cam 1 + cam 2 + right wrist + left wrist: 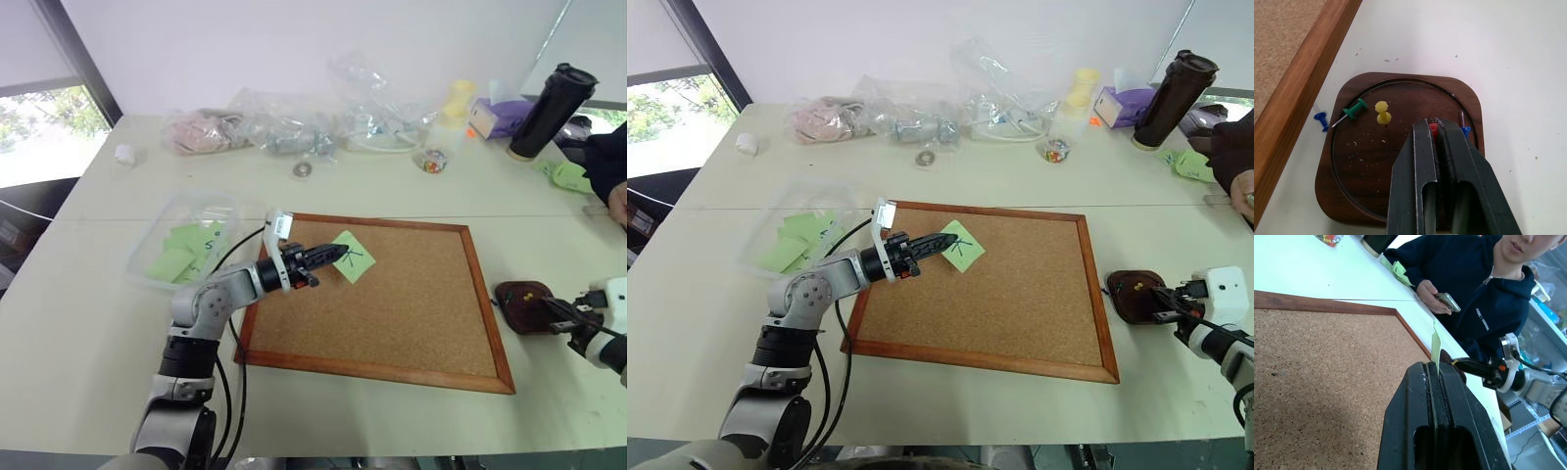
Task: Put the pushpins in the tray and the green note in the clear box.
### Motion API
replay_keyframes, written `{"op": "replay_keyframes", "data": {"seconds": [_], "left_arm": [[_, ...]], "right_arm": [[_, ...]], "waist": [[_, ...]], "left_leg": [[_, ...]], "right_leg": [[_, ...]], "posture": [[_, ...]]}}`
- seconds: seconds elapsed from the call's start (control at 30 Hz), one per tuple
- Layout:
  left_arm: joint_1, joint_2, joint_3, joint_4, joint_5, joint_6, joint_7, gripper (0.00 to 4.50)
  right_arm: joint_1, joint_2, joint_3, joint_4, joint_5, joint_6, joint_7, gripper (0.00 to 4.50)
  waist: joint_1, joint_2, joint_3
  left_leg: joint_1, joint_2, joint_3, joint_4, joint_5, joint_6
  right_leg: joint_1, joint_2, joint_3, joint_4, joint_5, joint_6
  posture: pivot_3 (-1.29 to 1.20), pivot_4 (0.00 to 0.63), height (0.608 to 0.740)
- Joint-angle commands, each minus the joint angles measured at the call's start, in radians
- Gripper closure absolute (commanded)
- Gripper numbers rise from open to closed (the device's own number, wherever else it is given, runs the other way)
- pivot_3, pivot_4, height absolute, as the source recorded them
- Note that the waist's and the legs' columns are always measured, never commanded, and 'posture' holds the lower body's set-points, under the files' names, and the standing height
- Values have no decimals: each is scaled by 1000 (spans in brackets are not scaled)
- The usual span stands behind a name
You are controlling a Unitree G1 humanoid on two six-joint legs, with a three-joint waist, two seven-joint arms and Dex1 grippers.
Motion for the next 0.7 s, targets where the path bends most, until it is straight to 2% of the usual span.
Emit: {"op": "replay_keyframes", "data": {"seconds": [0.03, 0.23, 0.33, 0.4, 0.7], "left_arm": [[-11, -7, 8, -32, -19, -12, -4, 4470], [-9, -12, 2, -29, -16, -14, -5, 4470], [-7, -15, 2, -32, -15, -15, -3, 4500], [-5, -16, 2, -34, -15, -14, -1, 4500], [8, -17, 1, -44, -16, -10, 1, 4500]], "right_arm": [[13, -10, -20, -53, 43, 37, 21, 4500], [7, -26, -29, -63, 58, 55, 37, 4500], [13, -32, -28, -61, 45, 46, 40, 3579], [18, -38, -30, -64, 39, 40, 44, 2619], [38, -50, -48, -80, 50, 34, 68, 2619]], "waist": [[0, 0, 0], [0, 1, 0], [0, 1, 0], [0, 1, 0], [1, 2, 0]], "left_leg": [[0, 0, 0, 0, 0, 0], [0, 0, 0, 0, 0, 0], [0, 0, 0, 0, 0, 0], [0, 0, 0, 0, 0, 0], [0, 0, 0, 0, 0, 0]], "right_leg": [[0, 0, 0, 0, 0, 0], [0, 0, 0, 0, 0, 0], [0, 0, 0, 0, 0, 0], [0, 0, 0, 0, 0, 0], [0, 0, 0, 0, 0, 0]], "posture": [[0, 150, 740], [0, 150, 740], [0, 150, 740], [0, 150, 740], [0, 150, 740]]}}
